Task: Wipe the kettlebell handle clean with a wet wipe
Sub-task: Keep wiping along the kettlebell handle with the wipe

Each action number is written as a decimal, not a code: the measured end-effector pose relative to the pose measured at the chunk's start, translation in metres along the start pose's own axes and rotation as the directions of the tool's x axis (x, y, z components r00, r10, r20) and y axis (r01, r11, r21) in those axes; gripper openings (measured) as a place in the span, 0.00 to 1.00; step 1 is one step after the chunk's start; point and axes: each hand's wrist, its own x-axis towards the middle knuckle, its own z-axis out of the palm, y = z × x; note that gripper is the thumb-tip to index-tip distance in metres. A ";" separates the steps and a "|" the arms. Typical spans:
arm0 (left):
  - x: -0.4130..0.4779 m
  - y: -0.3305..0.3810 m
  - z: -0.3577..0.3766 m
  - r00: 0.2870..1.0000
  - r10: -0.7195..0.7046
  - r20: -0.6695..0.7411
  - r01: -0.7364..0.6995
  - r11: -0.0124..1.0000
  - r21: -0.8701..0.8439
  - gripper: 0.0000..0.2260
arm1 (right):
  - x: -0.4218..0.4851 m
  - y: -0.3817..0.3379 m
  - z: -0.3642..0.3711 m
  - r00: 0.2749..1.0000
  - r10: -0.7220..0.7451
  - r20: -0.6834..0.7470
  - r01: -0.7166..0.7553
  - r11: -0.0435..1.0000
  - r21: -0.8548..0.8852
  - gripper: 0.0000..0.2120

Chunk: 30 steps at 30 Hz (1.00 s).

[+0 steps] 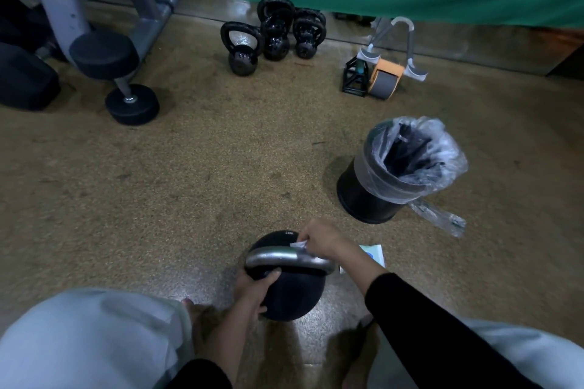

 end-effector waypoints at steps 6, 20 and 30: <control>0.001 0.001 0.001 1.000 -0.002 0.010 0.002 1.000 -0.003 0.31 | -0.004 -0.003 0.003 0.998 -0.046 -0.044 0.045 0.999 -0.004 0.13; 0.000 -0.001 0.001 1.000 0.006 0.022 -0.005 1.000 -0.022 0.30 | -0.004 0.002 0.000 0.999 -0.013 -0.039 0.011 0.999 -0.050 0.15; -0.004 0.002 0.005 0.999 0.025 0.026 -0.024 0.999 -0.046 0.27 | 0.000 -0.007 -0.002 0.996 -0.086 -0.038 0.083 0.994 -0.066 0.12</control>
